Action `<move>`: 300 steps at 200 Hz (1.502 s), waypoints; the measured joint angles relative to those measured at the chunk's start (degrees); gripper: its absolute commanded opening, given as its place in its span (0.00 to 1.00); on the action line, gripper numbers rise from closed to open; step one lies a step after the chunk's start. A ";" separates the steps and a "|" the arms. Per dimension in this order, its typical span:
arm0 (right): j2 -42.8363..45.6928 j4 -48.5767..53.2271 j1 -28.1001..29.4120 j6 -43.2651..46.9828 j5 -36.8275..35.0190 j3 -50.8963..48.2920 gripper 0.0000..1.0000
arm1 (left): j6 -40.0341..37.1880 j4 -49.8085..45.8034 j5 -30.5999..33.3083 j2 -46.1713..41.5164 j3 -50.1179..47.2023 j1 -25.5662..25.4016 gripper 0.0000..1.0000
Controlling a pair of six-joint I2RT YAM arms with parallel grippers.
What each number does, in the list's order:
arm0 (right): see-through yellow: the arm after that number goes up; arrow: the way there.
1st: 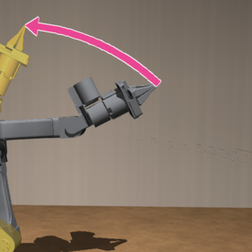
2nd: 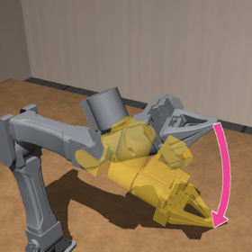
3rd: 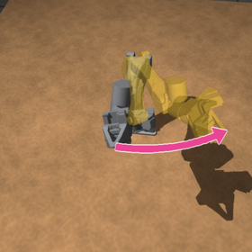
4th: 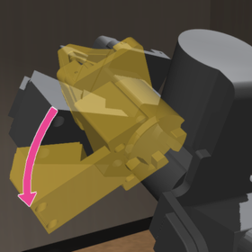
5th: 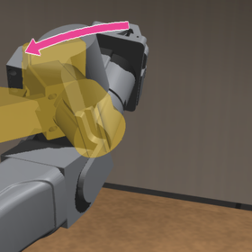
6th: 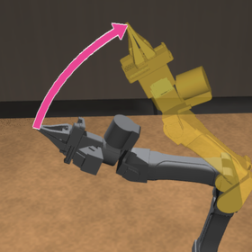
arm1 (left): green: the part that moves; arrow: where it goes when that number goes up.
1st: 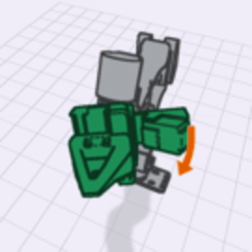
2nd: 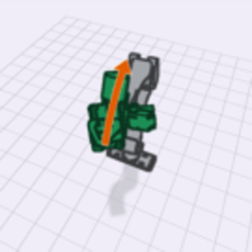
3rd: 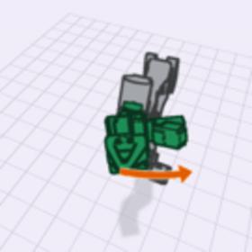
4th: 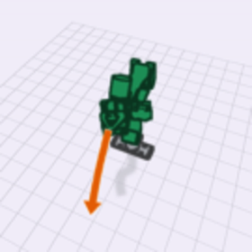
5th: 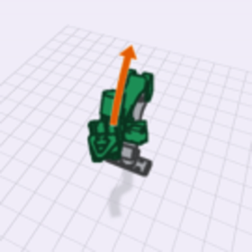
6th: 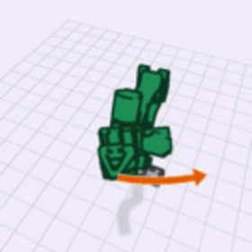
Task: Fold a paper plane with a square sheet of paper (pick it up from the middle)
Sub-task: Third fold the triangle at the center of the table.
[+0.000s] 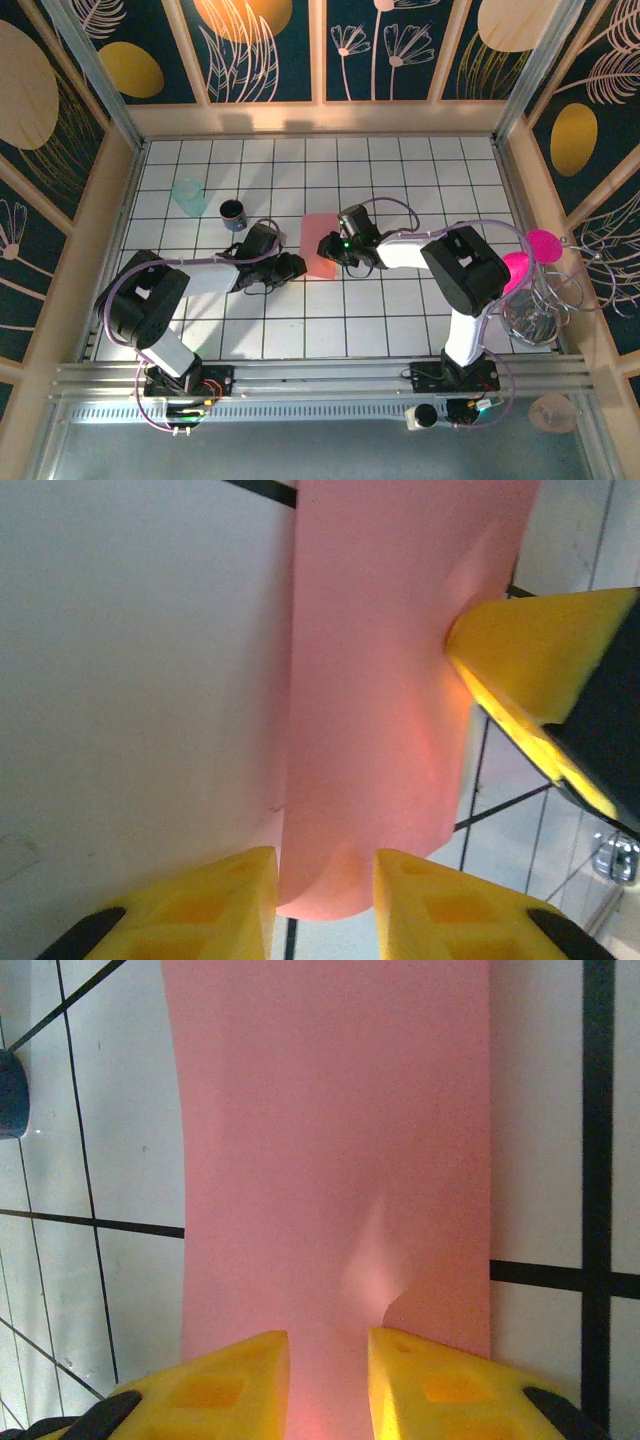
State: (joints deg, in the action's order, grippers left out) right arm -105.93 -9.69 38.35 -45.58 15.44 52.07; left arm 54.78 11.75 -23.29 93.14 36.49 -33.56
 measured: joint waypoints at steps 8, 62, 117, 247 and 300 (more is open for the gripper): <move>0.00 0.00 0.00 0.00 0.04 -0.02 0.28 | 0.07 0.81 -0.57 0.04 0.02 0.00 0.30; 0.00 0.00 -0.11 0.02 0.04 -0.02 0.28 | -0.07 2.69 -1.51 1.60 2.97 1.38 0.30; 0.04 -0.17 -0.11 0.02 0.00 -0.17 0.28 | -0.50 4.68 -3.52 7.15 5.95 3.26 0.27; 2.84 -2.05 -0.66 2.23 -0.72 -3.23 0.38 | -1.79 4.70 -4.17 9.81 6.82 4.57 0.01; 7.98 -3.72 -0.74 8.13 -2.54 -4.33 0.52 | -0.70 5.66 -5.46 9.88 6.91 4.59 0.00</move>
State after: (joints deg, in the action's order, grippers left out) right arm -97.95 -13.41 37.60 -37.45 12.91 47.75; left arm 54.08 17.41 -28.75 103.02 43.40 -28.97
